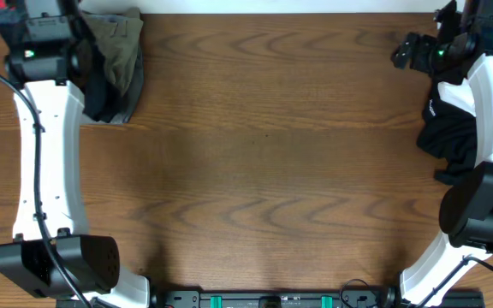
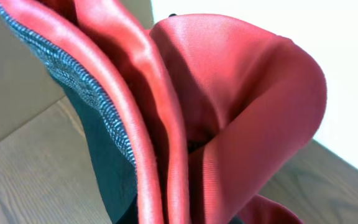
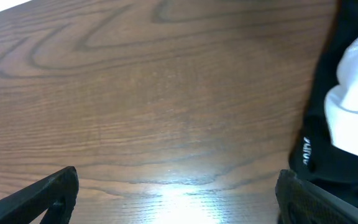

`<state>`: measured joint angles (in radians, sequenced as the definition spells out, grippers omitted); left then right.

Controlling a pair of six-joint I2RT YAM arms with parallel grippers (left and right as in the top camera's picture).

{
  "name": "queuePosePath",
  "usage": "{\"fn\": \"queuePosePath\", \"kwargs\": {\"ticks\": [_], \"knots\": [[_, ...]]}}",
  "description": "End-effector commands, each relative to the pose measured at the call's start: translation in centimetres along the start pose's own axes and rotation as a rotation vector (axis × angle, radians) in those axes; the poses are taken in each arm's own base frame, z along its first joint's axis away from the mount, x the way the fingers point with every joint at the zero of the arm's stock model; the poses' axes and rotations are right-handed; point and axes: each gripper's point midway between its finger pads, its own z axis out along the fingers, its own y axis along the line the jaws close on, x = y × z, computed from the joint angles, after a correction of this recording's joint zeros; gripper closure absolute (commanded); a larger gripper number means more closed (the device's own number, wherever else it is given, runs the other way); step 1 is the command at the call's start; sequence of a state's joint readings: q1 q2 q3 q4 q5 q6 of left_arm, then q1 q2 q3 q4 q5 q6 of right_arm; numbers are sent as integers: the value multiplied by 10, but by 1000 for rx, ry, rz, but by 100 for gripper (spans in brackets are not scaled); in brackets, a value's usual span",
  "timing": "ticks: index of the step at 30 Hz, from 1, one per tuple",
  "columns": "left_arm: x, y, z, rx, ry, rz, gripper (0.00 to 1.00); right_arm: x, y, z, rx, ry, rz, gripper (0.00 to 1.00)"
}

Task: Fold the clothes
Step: 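Lower the black bundle onto the khaki stack with the left gripper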

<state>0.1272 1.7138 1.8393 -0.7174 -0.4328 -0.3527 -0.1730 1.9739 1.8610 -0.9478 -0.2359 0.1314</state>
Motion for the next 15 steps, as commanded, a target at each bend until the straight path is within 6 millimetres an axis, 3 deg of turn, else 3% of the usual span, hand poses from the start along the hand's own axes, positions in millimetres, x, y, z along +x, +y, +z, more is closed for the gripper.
{"fn": "queuePosePath", "kwargs": {"ticks": [1, 8, 15], "knots": [[-17, 20, 6, -45, -46, -163, 94, 7, 15, 8, -20, 21, -3, 1], [-26, 29, 31, -65, -81, -281, 94, 12, 34, 12, -38, 33, -38, 1], [-5, 32, 67, -112, -28, -281, 94, 17, 38, 13, -25, 48, -50, 2]]}}
